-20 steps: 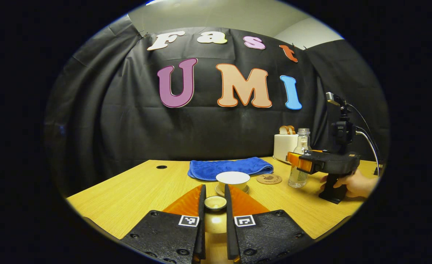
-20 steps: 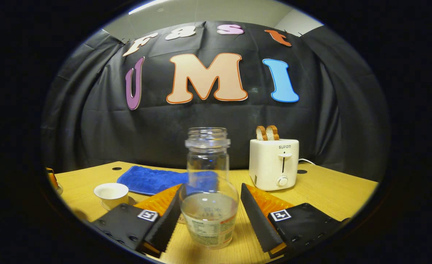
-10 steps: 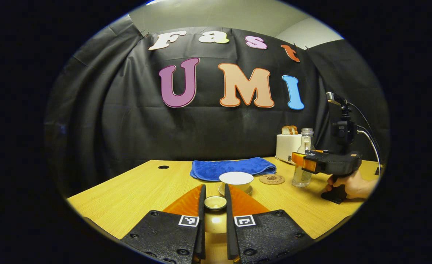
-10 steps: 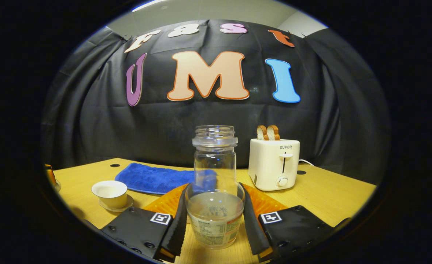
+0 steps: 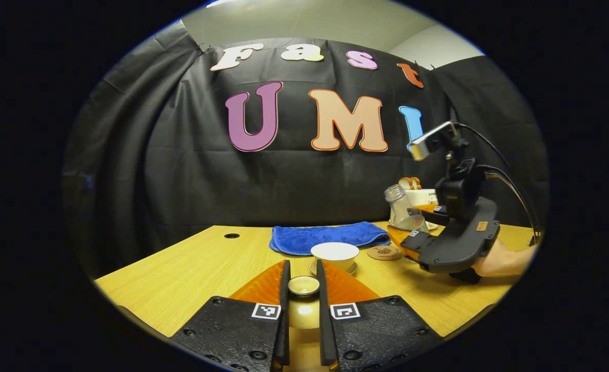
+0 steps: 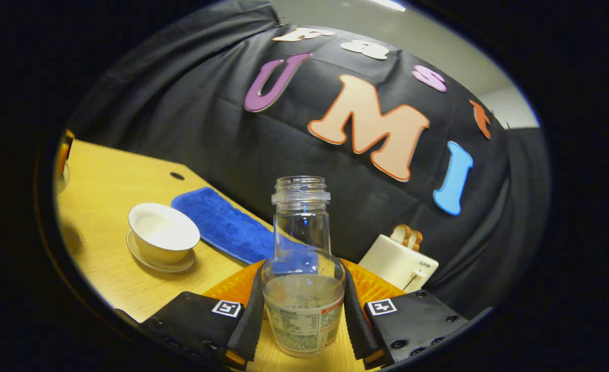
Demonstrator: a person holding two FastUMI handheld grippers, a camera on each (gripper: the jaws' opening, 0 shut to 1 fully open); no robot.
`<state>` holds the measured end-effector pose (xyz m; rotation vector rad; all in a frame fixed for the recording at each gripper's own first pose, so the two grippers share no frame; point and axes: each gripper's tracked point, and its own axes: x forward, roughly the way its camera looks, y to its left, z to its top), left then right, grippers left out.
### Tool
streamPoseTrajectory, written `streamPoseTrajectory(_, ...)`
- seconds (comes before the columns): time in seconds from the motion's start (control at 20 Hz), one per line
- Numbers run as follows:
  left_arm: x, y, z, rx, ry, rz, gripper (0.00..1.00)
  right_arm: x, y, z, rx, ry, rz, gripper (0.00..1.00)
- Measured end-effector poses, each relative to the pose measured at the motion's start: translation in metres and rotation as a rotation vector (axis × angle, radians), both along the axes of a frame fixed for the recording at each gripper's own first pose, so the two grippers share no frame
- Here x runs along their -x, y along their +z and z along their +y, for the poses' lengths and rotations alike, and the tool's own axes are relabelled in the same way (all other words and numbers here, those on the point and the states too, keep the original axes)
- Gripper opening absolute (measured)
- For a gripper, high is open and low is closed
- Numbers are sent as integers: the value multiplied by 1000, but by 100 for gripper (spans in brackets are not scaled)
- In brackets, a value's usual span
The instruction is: Open the teacup lid with one hand, grasp the water bottle and pour water into the teacup with the other hand; after pouring, place the water bottle on the coaster and then close the teacup lid.
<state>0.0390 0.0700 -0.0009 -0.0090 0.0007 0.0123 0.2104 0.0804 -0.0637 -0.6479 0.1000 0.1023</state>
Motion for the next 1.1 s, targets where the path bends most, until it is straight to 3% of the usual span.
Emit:
streamPoseTrajectory(0.4,0,-1,0,1,-1,0,20,-10,-27,25,348,112,49,72)
streamPoseTrajectory(0.65,-1,0,1,2,-2,0,20,-13,-30,32,582,180,13,72)
streamPoseTrajectory(1.1,-1,-1,4,2,2,0,20,-9,-21,42,794,247,-30,72)
